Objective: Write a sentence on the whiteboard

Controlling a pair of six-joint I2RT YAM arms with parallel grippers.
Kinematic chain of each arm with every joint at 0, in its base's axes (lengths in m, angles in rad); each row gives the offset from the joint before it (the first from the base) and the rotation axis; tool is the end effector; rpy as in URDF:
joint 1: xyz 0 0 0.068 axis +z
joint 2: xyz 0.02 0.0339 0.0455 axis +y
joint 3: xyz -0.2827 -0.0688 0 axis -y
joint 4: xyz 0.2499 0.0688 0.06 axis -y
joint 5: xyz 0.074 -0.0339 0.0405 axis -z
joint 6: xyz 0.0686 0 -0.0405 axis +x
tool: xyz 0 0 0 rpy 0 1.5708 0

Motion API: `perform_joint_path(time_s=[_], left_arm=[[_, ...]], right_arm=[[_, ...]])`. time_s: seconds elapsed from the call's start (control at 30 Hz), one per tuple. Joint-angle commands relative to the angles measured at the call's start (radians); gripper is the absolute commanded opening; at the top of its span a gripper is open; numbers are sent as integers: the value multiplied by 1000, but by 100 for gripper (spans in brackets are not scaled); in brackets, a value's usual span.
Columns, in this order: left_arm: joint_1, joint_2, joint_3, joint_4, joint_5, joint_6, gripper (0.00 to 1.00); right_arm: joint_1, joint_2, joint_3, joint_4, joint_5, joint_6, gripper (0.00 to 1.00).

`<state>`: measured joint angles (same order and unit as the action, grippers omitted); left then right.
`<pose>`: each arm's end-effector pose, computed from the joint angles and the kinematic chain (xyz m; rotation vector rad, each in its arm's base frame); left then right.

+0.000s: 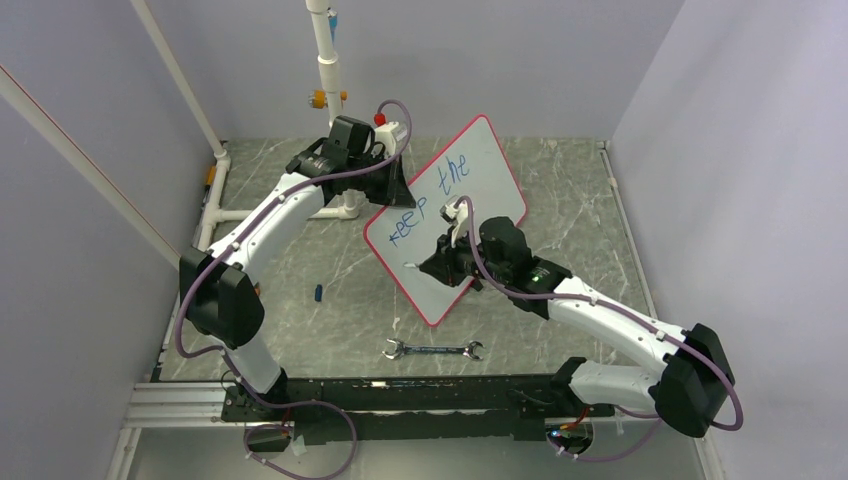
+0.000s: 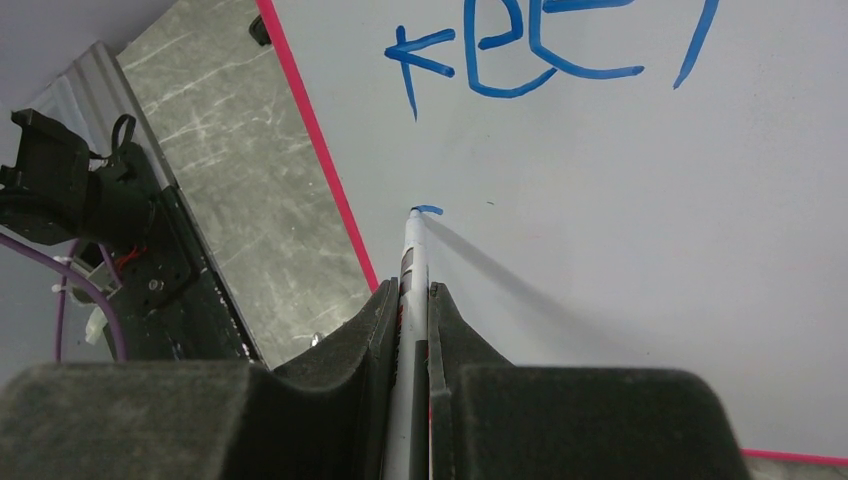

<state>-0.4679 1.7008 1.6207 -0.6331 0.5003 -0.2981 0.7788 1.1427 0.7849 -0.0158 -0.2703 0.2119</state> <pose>0.3529 -0.2152 0.3458 0.4730 2.3196 -0.9589 0.1922 0.2155 0.2882 -0.7502 1.9008 0.9031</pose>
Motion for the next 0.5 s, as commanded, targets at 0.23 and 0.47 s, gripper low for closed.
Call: perform_joint_path(time_s=[0.23,0.47], left_arm=[[16,-1,-1,27,-175,96,0],[16,-3,-1,24,-191,99,0]], right_arm=[[15,-25,-69,-15,28,-8,0],[19,-35,-104,-42,59,-7,0]])
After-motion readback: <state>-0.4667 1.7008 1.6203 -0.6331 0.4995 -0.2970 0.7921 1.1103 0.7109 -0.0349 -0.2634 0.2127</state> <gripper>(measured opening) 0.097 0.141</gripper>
